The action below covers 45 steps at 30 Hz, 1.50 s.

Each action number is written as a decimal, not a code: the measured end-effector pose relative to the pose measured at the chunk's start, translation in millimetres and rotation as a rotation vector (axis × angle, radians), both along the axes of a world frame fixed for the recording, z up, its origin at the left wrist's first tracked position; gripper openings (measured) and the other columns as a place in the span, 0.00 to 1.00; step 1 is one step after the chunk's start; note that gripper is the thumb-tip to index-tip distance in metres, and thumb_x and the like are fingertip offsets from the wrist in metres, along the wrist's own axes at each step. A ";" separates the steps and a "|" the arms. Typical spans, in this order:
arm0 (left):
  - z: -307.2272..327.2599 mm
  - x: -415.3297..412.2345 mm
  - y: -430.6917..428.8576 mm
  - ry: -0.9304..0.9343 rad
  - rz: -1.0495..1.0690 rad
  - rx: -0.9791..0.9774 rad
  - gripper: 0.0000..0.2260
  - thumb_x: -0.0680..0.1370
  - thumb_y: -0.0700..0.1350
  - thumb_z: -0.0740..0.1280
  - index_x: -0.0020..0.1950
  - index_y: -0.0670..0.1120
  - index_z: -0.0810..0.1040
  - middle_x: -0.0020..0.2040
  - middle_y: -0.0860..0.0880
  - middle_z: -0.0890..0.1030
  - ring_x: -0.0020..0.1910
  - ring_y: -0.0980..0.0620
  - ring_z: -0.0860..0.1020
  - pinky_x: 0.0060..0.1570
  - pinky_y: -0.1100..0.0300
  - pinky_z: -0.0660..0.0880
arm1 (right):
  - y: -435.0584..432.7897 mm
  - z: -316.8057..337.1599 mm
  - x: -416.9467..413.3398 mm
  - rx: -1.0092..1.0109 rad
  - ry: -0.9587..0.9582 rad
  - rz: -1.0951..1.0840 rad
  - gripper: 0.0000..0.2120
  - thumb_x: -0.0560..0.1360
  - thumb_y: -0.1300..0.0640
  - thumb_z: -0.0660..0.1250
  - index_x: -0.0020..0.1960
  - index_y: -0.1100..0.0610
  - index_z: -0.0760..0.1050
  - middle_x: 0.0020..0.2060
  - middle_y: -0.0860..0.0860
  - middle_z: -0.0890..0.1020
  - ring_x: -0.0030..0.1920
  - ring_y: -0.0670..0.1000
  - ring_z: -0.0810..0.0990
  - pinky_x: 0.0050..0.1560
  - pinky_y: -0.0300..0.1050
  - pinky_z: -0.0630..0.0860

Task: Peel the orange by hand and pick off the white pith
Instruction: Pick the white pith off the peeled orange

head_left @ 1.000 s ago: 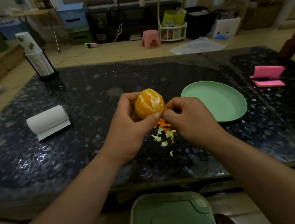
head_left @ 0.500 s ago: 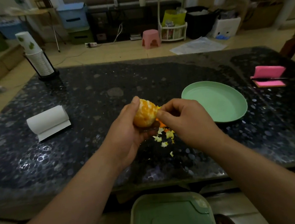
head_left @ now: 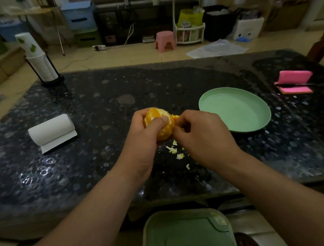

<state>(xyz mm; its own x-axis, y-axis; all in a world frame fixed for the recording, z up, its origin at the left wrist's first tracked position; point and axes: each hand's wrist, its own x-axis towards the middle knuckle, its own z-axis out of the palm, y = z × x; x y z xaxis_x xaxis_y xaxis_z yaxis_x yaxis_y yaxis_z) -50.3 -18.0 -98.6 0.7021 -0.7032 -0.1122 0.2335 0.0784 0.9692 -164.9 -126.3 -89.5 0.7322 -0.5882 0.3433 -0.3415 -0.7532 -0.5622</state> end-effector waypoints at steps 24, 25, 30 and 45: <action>13.6 1.8 5.3 0.481 -0.101 -0.134 0.16 0.82 0.46 0.64 0.66 0.39 0.75 0.55 0.35 0.84 0.46 0.41 0.83 0.41 0.56 0.84 | -16.1 -0.3 -5.6 0.167 0.003 0.029 0.15 0.84 0.49 0.65 0.39 0.51 0.77 0.30 0.46 0.78 0.31 0.46 0.76 0.32 0.46 0.71; 12.2 2.4 5.0 0.473 -0.092 -0.122 0.16 0.82 0.46 0.64 0.66 0.38 0.75 0.55 0.35 0.84 0.46 0.41 0.84 0.41 0.56 0.84 | -15.8 -1.2 -4.9 0.163 0.024 0.034 0.13 0.84 0.52 0.65 0.40 0.49 0.77 0.31 0.45 0.78 0.31 0.46 0.76 0.32 0.46 0.71; 8.3 5.5 4.3 0.431 -0.068 -0.073 0.16 0.82 0.45 0.65 0.66 0.37 0.76 0.54 0.37 0.84 0.47 0.42 0.85 0.44 0.54 0.85 | -13.1 -1.5 -4.0 0.197 0.001 0.049 0.06 0.83 0.52 0.68 0.47 0.45 0.79 0.34 0.42 0.81 0.37 0.41 0.80 0.33 0.34 0.72; -0.3 7.2 0.0 0.171 -0.015 -0.126 0.12 0.79 0.45 0.68 0.61 0.44 0.77 0.52 0.44 0.82 0.51 0.46 0.81 0.51 0.49 0.81 | 6.3 11.3 -0.8 1.004 -0.035 0.000 0.10 0.79 0.54 0.75 0.47 0.61 0.86 0.39 0.54 0.87 0.36 0.47 0.82 0.36 0.42 0.81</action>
<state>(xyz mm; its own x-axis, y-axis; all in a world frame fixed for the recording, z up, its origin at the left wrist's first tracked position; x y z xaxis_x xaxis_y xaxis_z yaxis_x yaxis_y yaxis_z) -43.1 -18.0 -98.9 0.6697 -0.7295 -0.1390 0.3958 0.1921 0.8980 -165.7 -120.0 -78.2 0.7313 -0.6172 -0.2904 -0.3123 0.0756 -0.9470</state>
